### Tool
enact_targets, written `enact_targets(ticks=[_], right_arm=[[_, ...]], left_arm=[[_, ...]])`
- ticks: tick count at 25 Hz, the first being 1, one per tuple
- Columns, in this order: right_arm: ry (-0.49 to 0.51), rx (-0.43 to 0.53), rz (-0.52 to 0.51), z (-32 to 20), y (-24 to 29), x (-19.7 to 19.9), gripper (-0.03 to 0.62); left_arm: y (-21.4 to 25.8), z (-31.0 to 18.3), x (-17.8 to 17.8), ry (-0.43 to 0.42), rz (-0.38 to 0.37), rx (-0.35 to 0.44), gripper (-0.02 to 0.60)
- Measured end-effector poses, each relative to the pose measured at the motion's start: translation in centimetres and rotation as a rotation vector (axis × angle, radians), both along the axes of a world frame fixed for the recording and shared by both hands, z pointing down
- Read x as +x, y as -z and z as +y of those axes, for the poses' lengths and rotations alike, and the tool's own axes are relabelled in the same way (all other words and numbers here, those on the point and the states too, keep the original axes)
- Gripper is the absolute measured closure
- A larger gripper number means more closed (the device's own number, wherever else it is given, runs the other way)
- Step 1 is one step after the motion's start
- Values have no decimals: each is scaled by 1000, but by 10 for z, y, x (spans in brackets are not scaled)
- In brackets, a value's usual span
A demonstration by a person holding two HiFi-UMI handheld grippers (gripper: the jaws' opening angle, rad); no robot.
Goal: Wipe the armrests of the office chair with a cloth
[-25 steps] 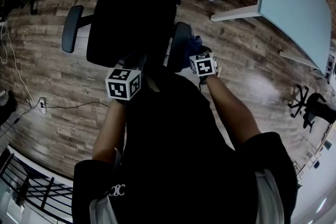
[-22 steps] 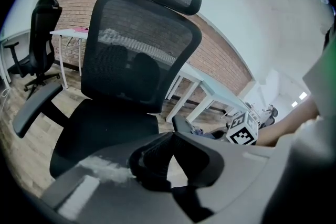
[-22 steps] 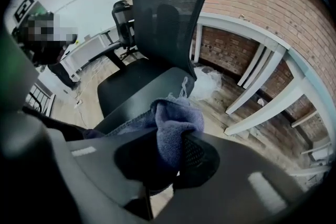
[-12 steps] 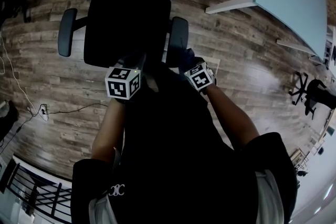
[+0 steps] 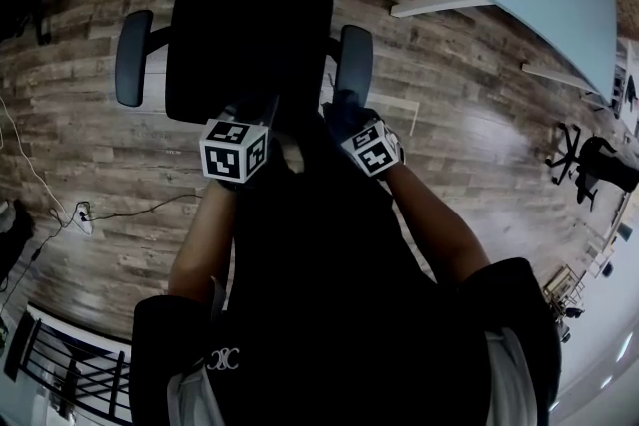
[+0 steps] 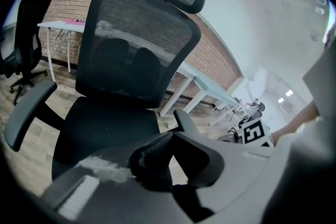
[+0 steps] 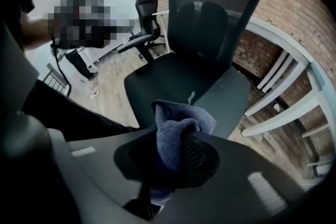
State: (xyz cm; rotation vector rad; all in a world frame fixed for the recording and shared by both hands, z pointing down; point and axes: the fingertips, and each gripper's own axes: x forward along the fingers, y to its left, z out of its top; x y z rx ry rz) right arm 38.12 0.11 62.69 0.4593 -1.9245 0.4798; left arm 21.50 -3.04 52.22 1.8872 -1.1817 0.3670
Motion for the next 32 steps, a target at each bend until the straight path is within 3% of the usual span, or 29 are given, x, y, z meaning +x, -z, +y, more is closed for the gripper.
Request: enact_targets(ticks=[5,9,12,19,26,29,32], right_arm=[[-296,44,27,-72,-5,4,530],[-379,132,59,-94,4,-11,530],[-538,221,-21,-99,15,-34,530],[-1099,294,-291,-100,11,-79,530],[-1581,369,-298,-103,-34,-65,531],[-1725,434,-288,-105,-46,-43,531],[-1807,500,-303,-112,-53,-29,531]], left_arm=[[-1,7,-25,-26,0,4,575],[-2,18,-47,-30,7,2,575],[-6,23,-62,-29,17,-6,575],[-18,30,-97,-88,3,-19,575],[-42,39,-129,-199,-50,-70,575],[-50,43,-134,-248,-55,-89,575],[-60,44,-137,-291,-61,-109,575]])
